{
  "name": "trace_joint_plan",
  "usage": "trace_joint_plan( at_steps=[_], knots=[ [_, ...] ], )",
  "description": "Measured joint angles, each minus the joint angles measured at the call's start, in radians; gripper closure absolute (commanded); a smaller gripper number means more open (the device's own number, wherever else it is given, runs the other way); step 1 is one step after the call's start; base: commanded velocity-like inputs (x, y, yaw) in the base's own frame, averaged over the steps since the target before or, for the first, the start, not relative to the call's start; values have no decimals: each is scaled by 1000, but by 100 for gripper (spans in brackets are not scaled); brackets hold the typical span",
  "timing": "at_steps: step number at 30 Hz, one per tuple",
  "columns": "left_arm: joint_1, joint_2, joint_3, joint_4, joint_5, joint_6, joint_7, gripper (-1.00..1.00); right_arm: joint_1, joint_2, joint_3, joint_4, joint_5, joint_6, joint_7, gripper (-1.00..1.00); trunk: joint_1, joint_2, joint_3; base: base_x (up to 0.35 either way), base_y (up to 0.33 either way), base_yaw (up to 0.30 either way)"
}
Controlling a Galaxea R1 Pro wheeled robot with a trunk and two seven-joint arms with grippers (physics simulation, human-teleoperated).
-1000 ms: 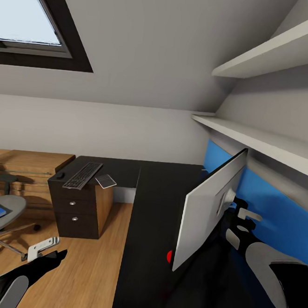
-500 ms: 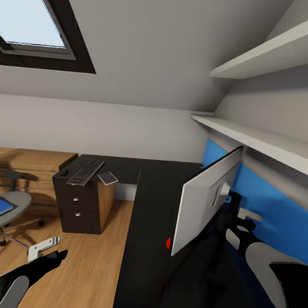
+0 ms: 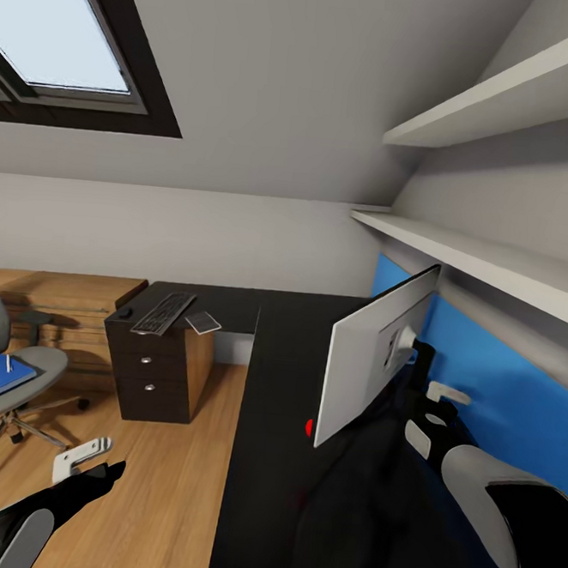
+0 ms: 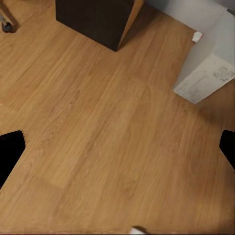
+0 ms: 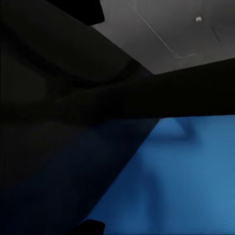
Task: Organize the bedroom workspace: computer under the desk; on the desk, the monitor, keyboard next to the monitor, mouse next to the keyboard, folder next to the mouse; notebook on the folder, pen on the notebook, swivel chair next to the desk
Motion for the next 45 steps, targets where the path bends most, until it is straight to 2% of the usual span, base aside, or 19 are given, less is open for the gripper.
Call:
trace_joint_plan(
  at_steps=[4,7,9,11,12,13,17,19,20,24,25,27,30,39,40,45],
  knots=[
    [0,0,-3,5,0,0,-1,-100,0,12,4,-1,0,2,-1,-100,0,0,0,-331,0,0],
    [0,0,-34,32,-5,0,-2,-100,0,21,8,-4,-1,50,-1,-100,0,0,0,-333,0,0],
    [0,0,-63,46,-38,0,-1,-100,0,22,6,-67,-2,151,0,-100,0,0,0,-332,0,0],
    [0,0,-72,50,-57,0,-1,-100,3,22,4,-109,-5,202,1,-100,0,0,0,-316,0,0],
    [0,0,-80,54,-81,0,0,-100,22,21,2,-188,-8,287,3,-100,0,0,0,-289,0,0],
    [0,0,-82,55,-88,0,0,-100,39,21,1,-236,-11,318,2,-100,0,0,0,-278,6,0],
    [0,0,-85,56,-95,0,-1,-100,117,22,1,-401,-13,362,-9,-100,0,0,0,-226,64,0],
    [0,0,-85,56,-98,0,-2,-100,192,24,2,-534,-11,395,-46,-100,0,0,0,-188,146,0],
    [0,-1,-86,56,-99,0,-2,-100,272,26,6,-671,-9,427,-115,-100,0,0,0,-176,192,0],
    [0,-1,-86,56,-100,0,-2,-100,387,29,22,-870,-9,453,-247,-100,0,0,0,-132,245,0],
    [0,-1,-86,56,-100,0,-3,-100,412,36,38,-920,-9,458,-282,-100,-1,0,0,-69,287,0],
    [0,-2,-86,56,-100,1,-3,-100,429,45,60,-954,-8,460,-308,-100,-1,0,0,-45,301,0],
    [0,-3,-87,56,-100,1,-3,-100,449,59,120,-994,-7,461,-340,-100,-1,0,0,18,314,0],
    [0,-11,-89,56,-101,0,-3,-100,458,66,244,-1011,0,459,-376,-100,-1,0,0,195,246,0],
    [0,-12,-89,56,-100,0,-3,-100,458,67,268,-1012,1,457,-387,-100,-1,0,0,284,171,0],
    [0,-15,-89,57,-100,0,-3,-100,459,67,309,-1013,3,432,-426,-100,-1,0,0,280,98,0]
  ],
)
